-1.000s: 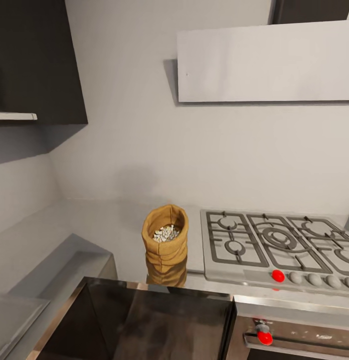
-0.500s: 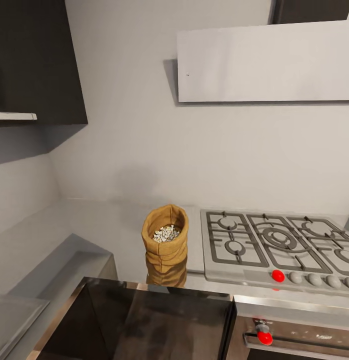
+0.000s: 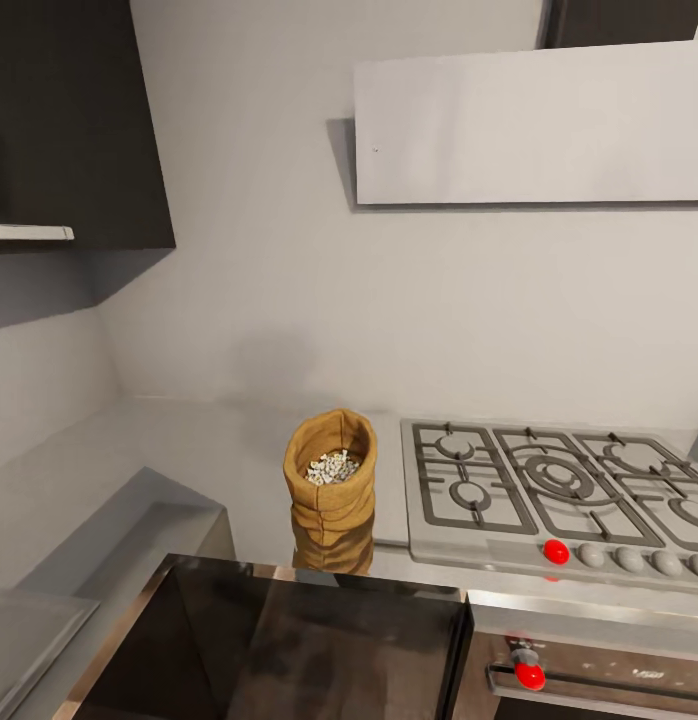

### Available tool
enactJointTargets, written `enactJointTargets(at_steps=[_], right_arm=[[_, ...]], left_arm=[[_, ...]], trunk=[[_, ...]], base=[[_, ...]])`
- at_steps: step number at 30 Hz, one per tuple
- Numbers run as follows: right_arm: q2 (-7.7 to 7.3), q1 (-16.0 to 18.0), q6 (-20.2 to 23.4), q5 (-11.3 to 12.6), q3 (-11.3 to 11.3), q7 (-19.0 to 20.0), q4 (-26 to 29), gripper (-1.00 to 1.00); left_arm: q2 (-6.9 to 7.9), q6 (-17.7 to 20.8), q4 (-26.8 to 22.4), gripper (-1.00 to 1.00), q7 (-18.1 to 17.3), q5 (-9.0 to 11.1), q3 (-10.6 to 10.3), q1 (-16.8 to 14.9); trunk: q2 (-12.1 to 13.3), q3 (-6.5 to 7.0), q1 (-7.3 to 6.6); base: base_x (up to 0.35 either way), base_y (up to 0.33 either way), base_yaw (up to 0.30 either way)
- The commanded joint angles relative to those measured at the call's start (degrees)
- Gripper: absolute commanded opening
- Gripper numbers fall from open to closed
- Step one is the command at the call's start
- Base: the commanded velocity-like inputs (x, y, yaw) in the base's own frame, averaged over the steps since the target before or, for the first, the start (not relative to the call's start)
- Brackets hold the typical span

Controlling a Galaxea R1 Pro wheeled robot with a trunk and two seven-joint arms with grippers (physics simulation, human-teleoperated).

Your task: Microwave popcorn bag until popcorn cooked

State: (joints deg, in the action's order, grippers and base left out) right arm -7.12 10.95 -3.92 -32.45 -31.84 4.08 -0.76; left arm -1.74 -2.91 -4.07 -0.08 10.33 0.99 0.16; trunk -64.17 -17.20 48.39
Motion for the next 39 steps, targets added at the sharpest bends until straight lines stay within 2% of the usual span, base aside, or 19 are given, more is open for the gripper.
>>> enactJointTargets(at_steps=[1, 11, 12, 15, 16, 20, 21, 25, 27, 31, 39], right_arm=[[0.32, 0.04, -0.26, -0.35, 0.55, 0.18, 0.0, 1.0], [0.72, 0.04, -0.57, -0.29, 1.36, 0.35, 0.06, 1.0], [5.34, 0.04, 0.78, -2.99, 1.58, 0.92, 12.27, 1.0], [6.33, 0.04, 1.73, -7.88, 1.53, 1.43, 14.37, 1.0], [7.33, 0.04, 1.9, -9.32, 1.53, 1.91, 15.21, 1.0], [9.9, 0.04, 2.19, -10.65, 1.52, 3.89, 20.63, 1.0], [10.38, 0.04, 2.75, -10.79, 1.52, 5.57, 22.86, 1.0], [11.32, 0.04, 7.64, -10.85, 1.49, 14.0, 28.96, 1.0], [11.43, 0.04, 8.78, -10.81, 1.46, 16.04, 30.21, 1.0], [11.5, 0.04, 9.48, -10.79, 1.44, 17.26, 30.96, 1.0], [11.51, 0.04, 9.47, -10.69, 1.43, 17.29, 30.99, 1.0]], left_arm=[[-0.01, -0.08, -0.12, 1.0, -0.01, 0.32, 0.07, 0.02], [-0.01, -0.16, -0.15, 1.0, -0.01, 0.3, 0.15, 0.02], [-0.03, -0.17, -0.14, 1.0, -0.01, 0.3, 0.15, 0.02], [-0.06, -0.14, -0.15, 1.0, -0.01, 0.3, 0.15, 0.02], [-0.06, -0.14, -0.15, 1.0, -0.01, 0.3, 0.15, 0.02], [-0.1, -0.16, -0.15, 1.0, -0.01, 0.3, 0.15, 0.02], [-0.08, -0.17, -0.15, 1.0, -0.01, 0.3, 0.14, 0.02], [-0.09, -0.17, -0.15, 1.0, -0.01, 0.22, 0.15, 0.02], [-0.1, -0.17, -0.16, 1.0, -0.01, 0.22, 0.15, 0.02], [-0.1, -0.17, -0.17, 1.0, -0.01, 0.21, 0.15, 0.02], [-0.1, -0.17, -0.15, 1.0, -0.01, 0.21, 0.15, 0.02]], trunk=[[-0.04, -0.06, 0.0], [-0.04, -0.06, 0.0], [-0.04, -0.06, 0.0], [-0.04, -0.06, 0.0], [-0.04, -0.06, 0.0], [-0.04, -0.06, 0.0], [-0.04, -0.06, 0.0], [-0.04, -0.06, 0.0], [-0.04, -0.06, 0.0], [-0.04, -0.06, 0.0], [-0.04, -0.06, 0.0]], base=[[0.0, 0.0, 0.0], [0.0, 0.0, 0.0], [0.0, 0.0, 0.0], [0.0, 0.0, 0.0], [0.0, 0.0, 0.0], [0.0, 0.0, 0.0], [0.0, 0.0, 0.0], [-0.054, 0.0, 0.0], [-0.256, 0.0, 0.0], [-0.322, 0.0, 0.0], [-0.344, 0.0, 0.0]])
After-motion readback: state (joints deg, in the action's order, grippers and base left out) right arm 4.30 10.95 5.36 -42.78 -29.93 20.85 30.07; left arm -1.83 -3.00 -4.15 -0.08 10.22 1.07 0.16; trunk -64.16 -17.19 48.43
